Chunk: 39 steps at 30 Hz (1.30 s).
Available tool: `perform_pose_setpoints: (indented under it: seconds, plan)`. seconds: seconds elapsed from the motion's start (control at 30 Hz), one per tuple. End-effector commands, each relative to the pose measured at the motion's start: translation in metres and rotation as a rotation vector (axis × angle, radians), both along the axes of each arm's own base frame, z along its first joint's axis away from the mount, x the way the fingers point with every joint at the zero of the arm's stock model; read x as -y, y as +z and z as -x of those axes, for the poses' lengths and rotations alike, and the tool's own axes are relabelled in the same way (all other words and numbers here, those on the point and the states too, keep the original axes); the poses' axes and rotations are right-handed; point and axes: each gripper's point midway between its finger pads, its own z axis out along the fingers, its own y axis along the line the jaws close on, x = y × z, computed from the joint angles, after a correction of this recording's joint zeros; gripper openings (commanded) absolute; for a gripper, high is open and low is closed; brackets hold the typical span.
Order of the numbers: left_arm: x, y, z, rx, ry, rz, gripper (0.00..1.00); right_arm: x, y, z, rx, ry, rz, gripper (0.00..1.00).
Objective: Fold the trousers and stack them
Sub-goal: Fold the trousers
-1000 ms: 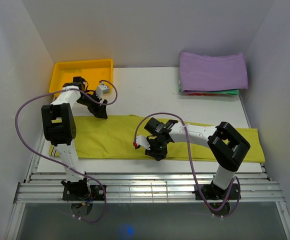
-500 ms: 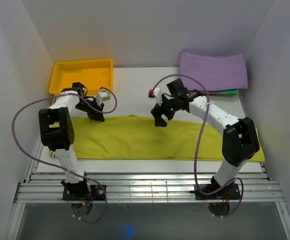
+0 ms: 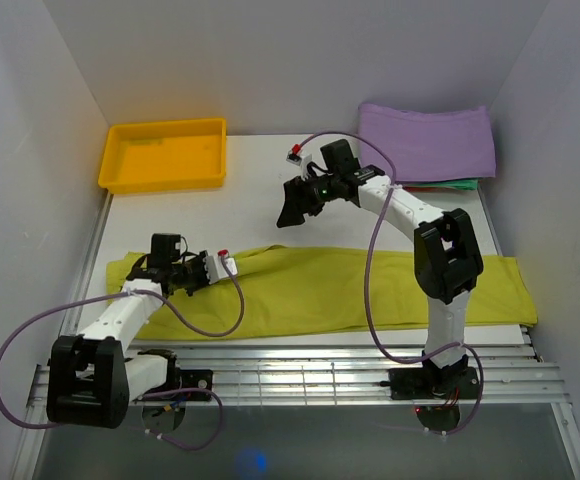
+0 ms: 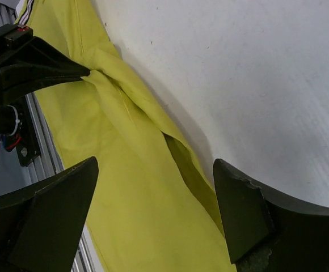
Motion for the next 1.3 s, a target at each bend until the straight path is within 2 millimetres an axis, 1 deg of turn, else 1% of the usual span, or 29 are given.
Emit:
perform_pose_setpoints:
  seconds: [0.0,0.03,0.07,0.1,0.13,0.17,0.2,0.23,0.27,0.3,0.33,0.4,0.43,0.5,0.57,0.67,0.87,0.97,1.0,1.07,1.1,1.13,1.17,1.2,1.23,1.27]
  plan:
    - [-0.014,-0.006,-0.012,0.189,0.012,-0.101,0.0,-0.021,0.003,0.021,-0.111,0.045,-0.087,0.87]
    - [-0.016,-0.009,-0.01,0.21,0.008,-0.12,0.0,-0.025,-0.009,0.031,-0.158,0.053,-0.079,0.87]
    - [-0.018,-0.012,-0.01,0.227,0.001,-0.138,0.0,-0.029,-0.012,0.035,-0.174,0.063,-0.084,0.86]
    - [-0.021,-0.025,-0.002,0.212,-0.003,-0.154,0.0,-0.031,-0.016,0.04,-0.191,0.071,-0.086,0.86]
    - [-0.024,-0.026,-0.003,0.232,0.005,-0.17,0.0,-0.036,-0.02,0.049,-0.212,0.083,-0.085,0.86]
    - [-0.025,-0.021,-0.007,0.283,0.005,-0.175,0.0,-0.037,-0.026,0.055,-0.242,0.082,-0.085,0.86]
    - [-0.026,-0.031,0.0,0.282,-0.003,-0.187,0.0,-0.041,-0.029,0.063,-0.252,0.092,-0.083,0.87]
    - [-0.027,-0.032,0.001,0.306,-0.005,-0.194,0.0,-0.042,-0.032,0.067,-0.261,0.093,-0.081,0.87]
    - [-0.027,-0.028,-0.003,0.359,-0.011,-0.2,0.0,-0.043,-0.033,0.071,-0.28,0.091,-0.082,0.87]
    - [-0.028,-0.033,0.002,0.381,-0.018,-0.21,0.0,-0.046,-0.037,0.077,-0.286,0.101,-0.083,0.87]
    - [-0.028,-0.034,0.002,0.4,-0.028,-0.22,0.0,-0.048,-0.039,0.081,-0.294,0.106,-0.079,0.87]
    - [-0.029,-0.031,0.001,0.451,-0.031,-0.233,0.0,-0.052,-0.05,0.09,-0.326,0.118,-0.061,0.87]
    - [-0.029,-0.035,0.004,0.448,-0.037,-0.237,0.0,-0.054,-0.053,0.092,-0.33,0.118,-0.054,0.87]
    - [-0.029,-0.034,0.004,0.461,-0.041,-0.236,0.0,-0.057,-0.062,0.092,-0.326,0.104,-0.035,0.88]
    - [-0.028,-0.033,0.004,0.466,-0.043,-0.232,0.0,-0.059,-0.072,0.082,-0.292,0.056,-0.018,0.88]
    - [-0.026,-0.03,0.004,0.485,-0.053,-0.224,0.0,-0.063,-0.082,0.069,-0.295,0.001,-0.002,0.89]
    - [-0.021,-0.028,0.007,0.515,-0.088,-0.22,0.0,-0.069,-0.09,0.054,-0.263,-0.074,0.014,0.91]
    - [-0.02,-0.028,0.008,0.532,-0.104,-0.224,0.0,-0.074,-0.098,0.059,-0.278,-0.068,0.031,0.92]
    - [-0.02,-0.029,0.01,0.533,-0.108,-0.226,0.0,-0.077,-0.1,0.063,-0.282,-0.06,0.035,0.93]
    - [-0.019,-0.03,0.011,0.54,-0.121,-0.227,0.0,-0.077,-0.105,0.063,-0.269,-0.083,0.053,0.94]
    - [-0.019,-0.032,0.013,0.541,-0.127,-0.229,0.0,-0.078,-0.108,0.066,-0.272,-0.088,0.052,0.97]
    - [-0.018,-0.032,0.014,0.543,-0.135,-0.231,0.0,-0.081,-0.104,0.063,-0.252,-0.089,0.03,0.98]
    - [-0.017,-0.033,0.015,0.55,-0.147,-0.233,0.0,-0.083,-0.104,0.065,-0.259,-0.083,0.021,0.98]
    - [-0.017,-0.034,0.016,0.55,-0.153,-0.235,0.0,-0.087,-0.102,0.068,-0.272,-0.073,0.007,0.98]
    - [-0.017,-0.035,0.017,0.552,-0.159,-0.236,0.0,-0.09,-0.107,0.072,-0.294,-0.065,0.009,0.98]
    - [-0.016,-0.035,0.017,0.557,-0.166,-0.234,0.0,-0.094,-0.105,0.077,-0.314,-0.044,-0.005,0.98]
